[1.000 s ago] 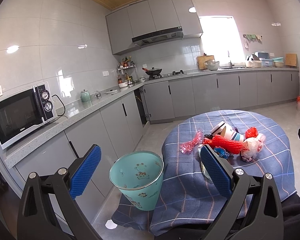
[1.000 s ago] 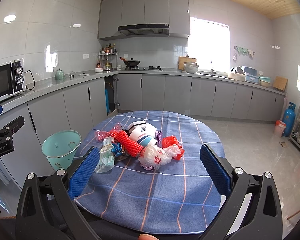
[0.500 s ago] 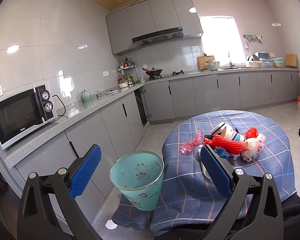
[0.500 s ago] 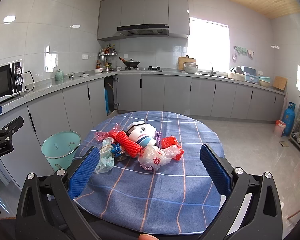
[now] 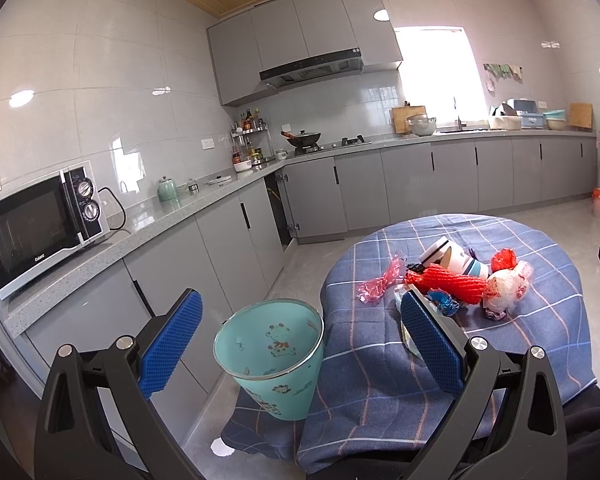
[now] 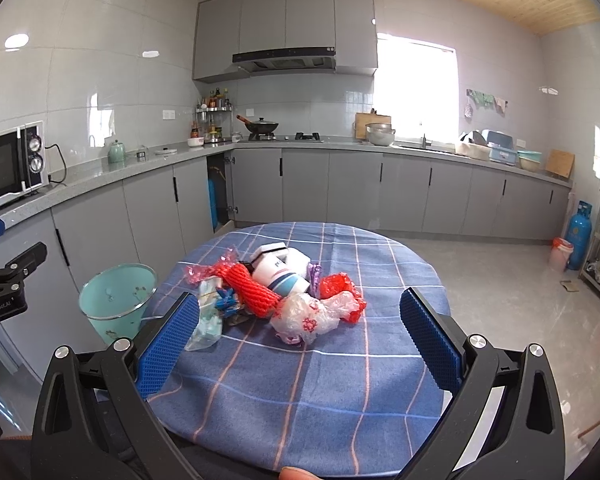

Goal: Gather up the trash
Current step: 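Reach the left tool to the clear plastic bag and grasp it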

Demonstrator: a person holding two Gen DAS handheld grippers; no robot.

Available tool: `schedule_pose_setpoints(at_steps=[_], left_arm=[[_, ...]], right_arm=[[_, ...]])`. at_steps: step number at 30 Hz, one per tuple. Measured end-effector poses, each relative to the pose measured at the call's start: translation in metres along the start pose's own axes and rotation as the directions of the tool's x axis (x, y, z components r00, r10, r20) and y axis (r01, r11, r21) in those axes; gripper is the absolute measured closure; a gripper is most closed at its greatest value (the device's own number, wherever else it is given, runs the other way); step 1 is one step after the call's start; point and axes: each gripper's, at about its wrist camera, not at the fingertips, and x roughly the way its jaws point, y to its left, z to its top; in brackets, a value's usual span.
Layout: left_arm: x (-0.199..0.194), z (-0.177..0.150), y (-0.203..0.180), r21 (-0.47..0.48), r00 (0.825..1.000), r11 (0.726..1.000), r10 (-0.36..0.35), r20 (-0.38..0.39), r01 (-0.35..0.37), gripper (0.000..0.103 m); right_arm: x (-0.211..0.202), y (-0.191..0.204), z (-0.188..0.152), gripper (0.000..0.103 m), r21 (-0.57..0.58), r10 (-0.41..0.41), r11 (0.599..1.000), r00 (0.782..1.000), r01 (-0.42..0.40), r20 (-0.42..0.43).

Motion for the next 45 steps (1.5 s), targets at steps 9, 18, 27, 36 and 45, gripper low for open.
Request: schedule_pose_setpoints(at_steps=[9,18,27,36,45], left_arm=[[0.046,-0.008,-0.025,0.056,1.000,0.998,0.019,-0.024,-0.017,0.005],[0.109,-0.016,-0.081,0.146,1.000,0.989,0.009,-0.026,-0.005,0.005],[0.160,-0.041,-0.130,0.188,0.988,0.980,-0.035,-0.149,0.063,0.005],[0.183,-0.064,-0.157,0.192,0.959,0.967,-0.118,-0.257,0.170,0.031],[0.178,-0.067,-0.159,0.188,0.941,0.952,-0.185,-0.282,0.243,0.094]], right_arm=[[0.061,-0.029,-0.010,0.004,0.007,-0.076,0.997,0.996,0.077,-0.035],[0.130,-0.050,-0.037,0.004,0.033,-0.114,0.992,0.987,0.118,-0.110],[0.153,-0.048,-0.046,0.004,0.028,-0.107,0.993,0.988,0.111,-0.113],[0.169,-0.063,-0.059,0.004,0.066,-0.082,0.993,0.983,0.094,-0.162],[0.172,-0.062,-0.056,0.005,0.065,-0.066,0.995,0.986,0.076,-0.154]])
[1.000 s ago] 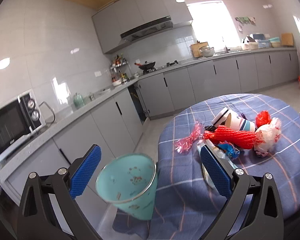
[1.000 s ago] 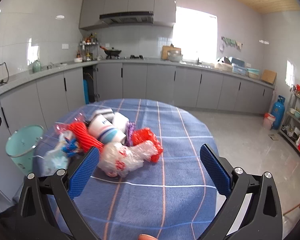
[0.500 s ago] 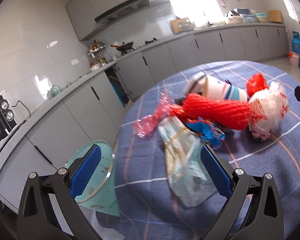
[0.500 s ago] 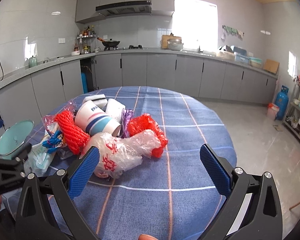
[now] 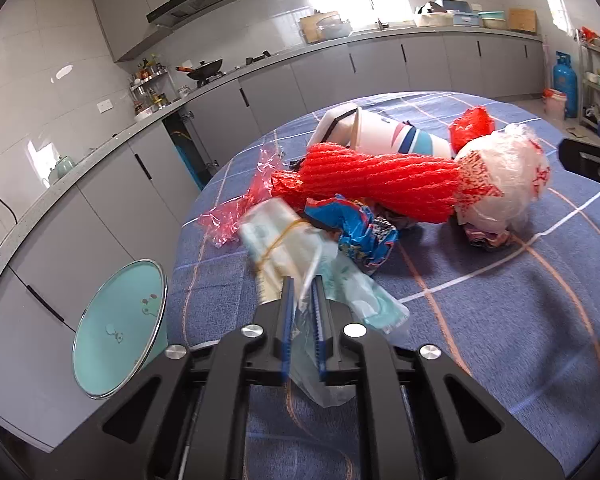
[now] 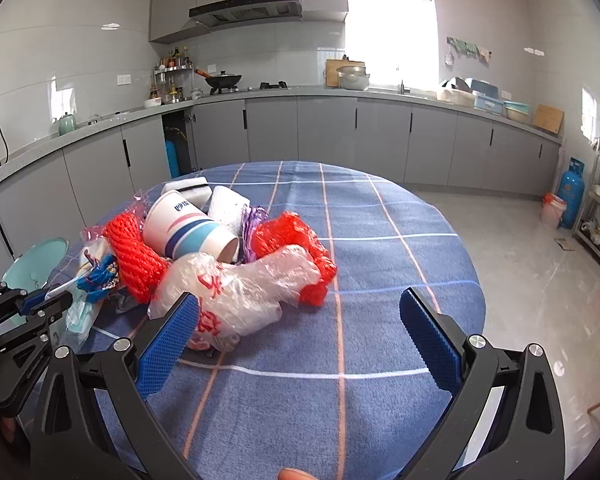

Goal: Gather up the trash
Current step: 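Reach the left tool to the clear plastic bag and grasp it, then carry the clear bag to the teal bin with left tool while right tool grasps white-red plastic bag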

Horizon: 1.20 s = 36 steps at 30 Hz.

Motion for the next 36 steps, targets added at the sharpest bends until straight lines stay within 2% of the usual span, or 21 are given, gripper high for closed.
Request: schedule_pose_setpoints(at_steps=[12,17,19,20,21,23,24,30,36], left_arm=[[-0.027,0.001,0.020,0.029,0.992,0.994,0.101,0.073,-0.103,0.095],[-0.030,0.002,0.029,0.036,0.984,0.987,0.151,0.095,-0.155,0.095],[-0.029,0.003,0.032,0.032,0.983,0.987,0.155,0.095,-0.158,0.095],[-0.028,0.003,0.032,0.034,0.983,0.987,0.156,0.095,-0.160,0.095],[-0.029,0.003,0.033,0.035,0.983,0.986,0.157,0.096,-0.161,0.095],[-0.029,0.003,0.035,0.028,0.983,0.987,0.155,0.097,-0.158,0.095],[-0.030,0.003,0.037,0.025,0.983,0.987,0.156,0.098,-0.159,0.095],[-0.032,0.006,0.047,0.002,0.978,0.984,0.179,0.108,-0.181,0.095],[-0.031,0.009,0.065,-0.016,0.972,0.977,0.211,0.106,-0.211,0.095]], right_arm=[[0.013,0.024,0.006,0.007,-0.034,0.063,0.997,0.998,-0.064,-0.009],[0.027,0.031,0.002,0.027,-0.032,0.110,0.993,0.992,-0.112,-0.064],[0.032,0.034,0.000,0.048,-0.037,0.144,0.988,0.985,-0.148,-0.095],[0.033,0.037,-0.002,0.064,-0.047,0.151,0.987,0.983,-0.157,-0.108],[0.034,0.039,-0.003,0.075,-0.055,0.153,0.986,0.981,-0.160,-0.115],[0.033,0.040,-0.006,0.080,-0.067,0.160,0.984,0.981,-0.168,-0.112],[0.032,0.040,-0.005,0.087,-0.069,0.160,0.983,0.981,-0.168,-0.110],[0.016,0.041,0.000,0.093,-0.099,0.167,0.980,0.983,-0.174,-0.073],[-0.003,0.043,0.009,0.094,-0.128,0.160,0.979,0.987,-0.161,-0.013]])
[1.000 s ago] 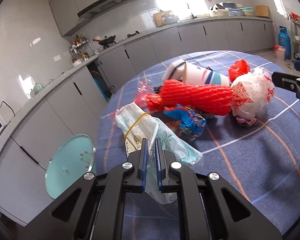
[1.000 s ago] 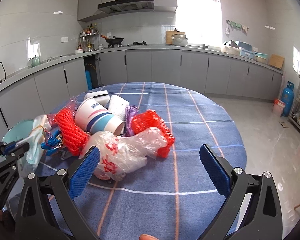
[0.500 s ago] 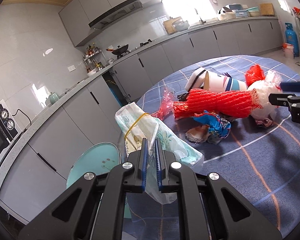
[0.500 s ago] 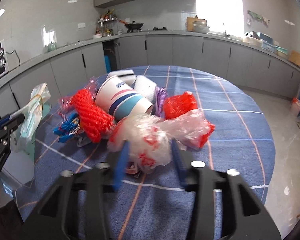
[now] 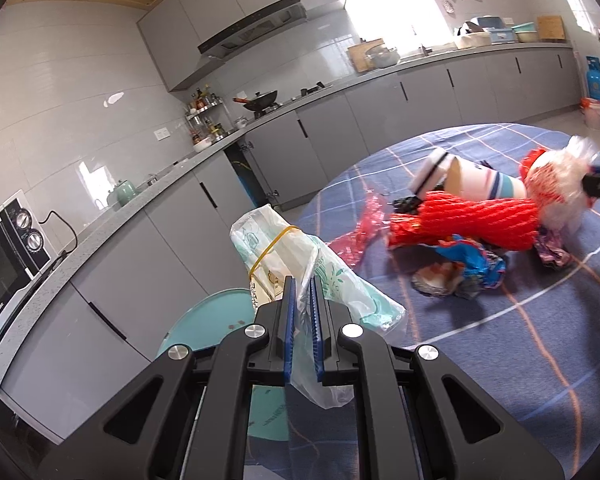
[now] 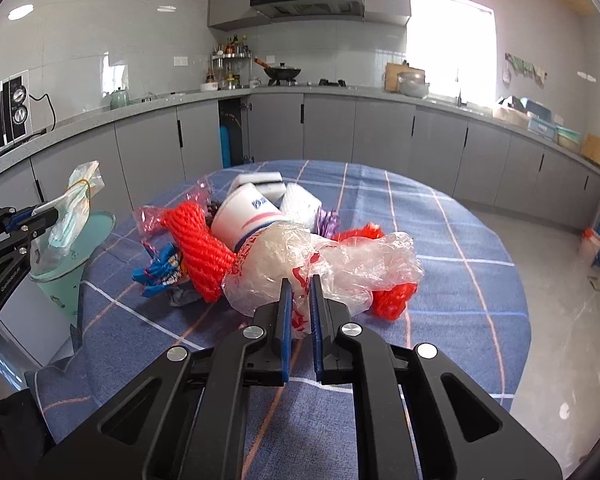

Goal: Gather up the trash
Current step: 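Carry the clear bag to the teal bin with left tool while right tool grasps white-red plastic bag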

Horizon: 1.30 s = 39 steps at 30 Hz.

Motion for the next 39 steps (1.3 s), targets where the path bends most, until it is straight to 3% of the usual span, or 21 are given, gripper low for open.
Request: schedule_pose_setpoints(at_steps=[17,39], left_arm=[[0.015,0.005,0.064,-0.070,0.996,0.994,0.081,-0.021,-0.082,0.094],[0.061,-0.027,0.145,-0.156,0.984,0.975,0.143,-0.104,-0.158,0.094]], right_arm=[[-0.002,0.037,0.055,0.094,-0.100,0.067,0.993,0.993,-0.056,0.101],[0.050,0.147,0.089,0.094,-0.212,0.273,0.943,0.960,-0.255,0.062]])
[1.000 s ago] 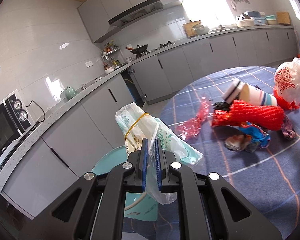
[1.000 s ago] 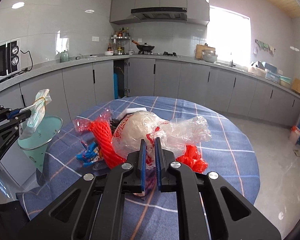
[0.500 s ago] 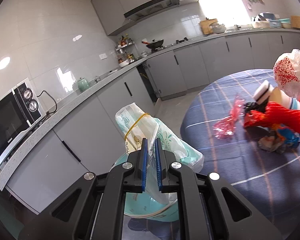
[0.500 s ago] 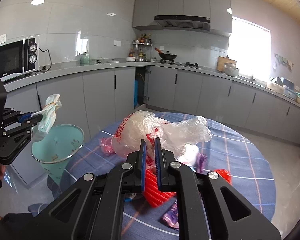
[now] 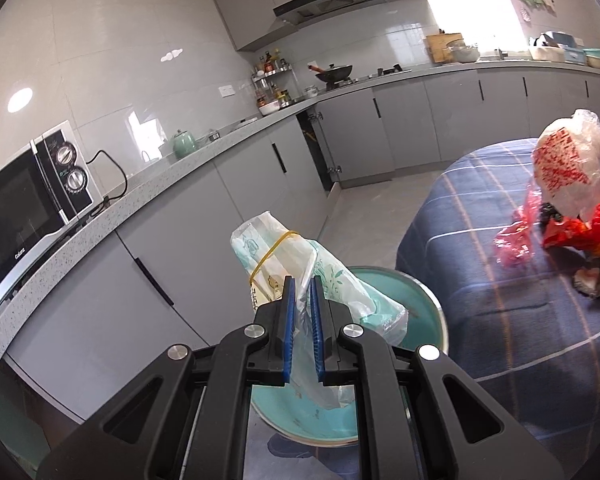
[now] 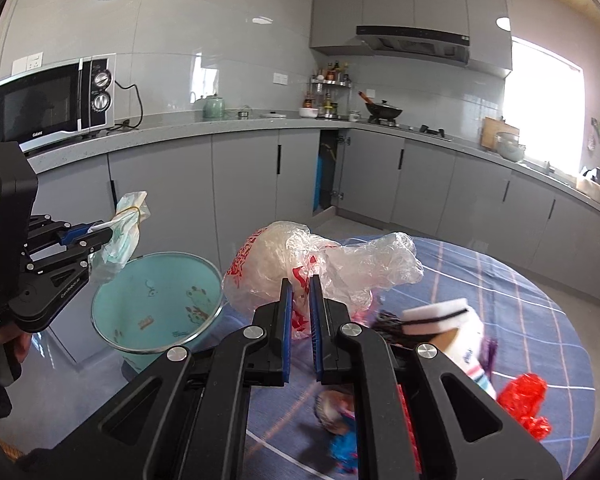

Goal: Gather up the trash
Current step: 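Carry the clear bag to the teal bin with left tool while right tool grasps white-red plastic bag, then open the left tool over the teal bin and drop the clear bag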

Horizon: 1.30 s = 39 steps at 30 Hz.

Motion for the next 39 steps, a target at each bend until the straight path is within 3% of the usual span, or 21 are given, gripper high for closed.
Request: schedule_pose_setpoints(at_steps=[12,39], left_arm=[[0.019,-0.010,0.027,0.001,0.999,0.999,0.035,-0.028,-0.035,0.093],[0.042,-0.029,0.056,-0.064,0.994,0.995,0.073,-0.082,-0.079,0.091]], right_arm=[[0.040,0.039,0.005,0.094,-0.028,0.091,0.995,0.995,-0.092,-0.029],[0.087,0.089,0.011,0.094,-0.087,0.171,0.980,0.982,-0.177,-0.081]])
